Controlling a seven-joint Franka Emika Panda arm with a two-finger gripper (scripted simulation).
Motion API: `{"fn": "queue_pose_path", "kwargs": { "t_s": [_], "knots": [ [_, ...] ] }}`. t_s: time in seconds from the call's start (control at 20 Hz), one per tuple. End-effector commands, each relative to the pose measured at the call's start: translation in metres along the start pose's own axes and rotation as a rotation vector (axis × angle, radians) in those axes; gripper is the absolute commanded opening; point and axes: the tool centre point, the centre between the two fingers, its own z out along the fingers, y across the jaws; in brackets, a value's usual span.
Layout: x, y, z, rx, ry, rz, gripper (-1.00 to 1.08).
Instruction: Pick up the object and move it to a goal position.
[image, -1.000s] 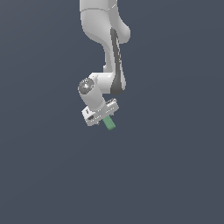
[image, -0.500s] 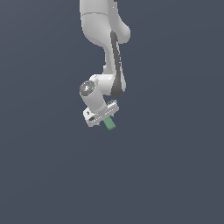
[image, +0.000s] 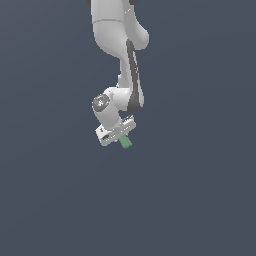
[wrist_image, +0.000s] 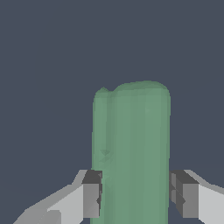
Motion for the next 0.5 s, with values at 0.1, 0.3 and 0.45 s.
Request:
{"fn": "queue_pose_path", "kwargs": {
  "t_s": [0.1,0.3,0.45],
  "knots": [
    [-0.0009,-0.0026,0.0060,0.007,-0.006,-0.002,-1.00],
    [0.0001,0.0000,0.0000,0.000,0.000,0.000,-1.00],
    [0.0017,-0.0003,-0.0022,0.000,0.000,0.000,-1.00]
  ]
}}
